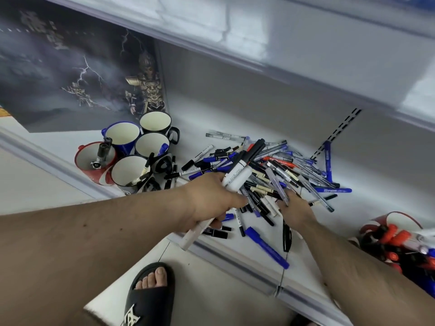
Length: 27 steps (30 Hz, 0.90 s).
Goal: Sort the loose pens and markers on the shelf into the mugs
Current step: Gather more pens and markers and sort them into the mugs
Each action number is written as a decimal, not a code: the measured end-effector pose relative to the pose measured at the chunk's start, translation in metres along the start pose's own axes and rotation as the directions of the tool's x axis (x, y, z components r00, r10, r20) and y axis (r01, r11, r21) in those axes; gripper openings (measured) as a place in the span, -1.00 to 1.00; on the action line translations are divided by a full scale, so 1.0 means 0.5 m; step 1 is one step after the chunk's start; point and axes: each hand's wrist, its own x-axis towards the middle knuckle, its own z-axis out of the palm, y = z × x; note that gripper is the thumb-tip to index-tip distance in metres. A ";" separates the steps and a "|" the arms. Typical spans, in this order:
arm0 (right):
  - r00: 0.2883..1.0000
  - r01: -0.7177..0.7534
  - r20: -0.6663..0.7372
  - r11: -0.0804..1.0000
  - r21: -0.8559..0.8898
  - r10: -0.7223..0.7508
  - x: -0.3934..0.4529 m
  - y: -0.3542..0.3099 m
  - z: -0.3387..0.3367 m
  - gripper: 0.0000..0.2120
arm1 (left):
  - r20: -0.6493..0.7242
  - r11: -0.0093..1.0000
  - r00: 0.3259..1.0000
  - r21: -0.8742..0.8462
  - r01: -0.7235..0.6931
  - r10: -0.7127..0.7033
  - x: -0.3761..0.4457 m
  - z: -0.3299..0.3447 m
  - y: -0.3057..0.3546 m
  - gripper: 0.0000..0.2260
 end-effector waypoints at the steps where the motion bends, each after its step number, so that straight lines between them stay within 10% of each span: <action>1: 1.000 -0.013 -0.010 1.000 0.012 0.013 -0.008 0.003 -0.005 -0.60 | 0.007 1.000 1.000 -0.012 -0.001 0.001 -0.001 0.002 0.002 -0.83; 12: 0.996 -0.070 0.066 0.989 0.132 0.061 -0.117 -0.042 -0.104 -0.59 | 0.091 0.992 0.996 -0.126 0.015 -0.004 -0.009 0.009 0.008 -0.85; 14: 0.994 -0.112 0.051 0.928 0.357 0.100 -0.150 -0.075 -0.123 -0.84 | 0.124 0.992 0.992 -0.125 0.025 -0.009 -0.016 0.010 0.013 -0.86; 21: 0.989 -0.148 0.139 0.484 0.863 0.055 -0.302 -0.216 -0.181 -0.75 | 0.280 0.975 0.960 -0.212 0.066 -0.005 -0.060 0.042 0.027 -0.84; 27: 0.984 -0.084 0.152 0.500 0.862 -0.096 -0.413 -0.249 -0.214 -0.76 | 0.355 0.991 0.932 -0.133 -0.026 0.072 -0.108 0.057 0.035 -0.95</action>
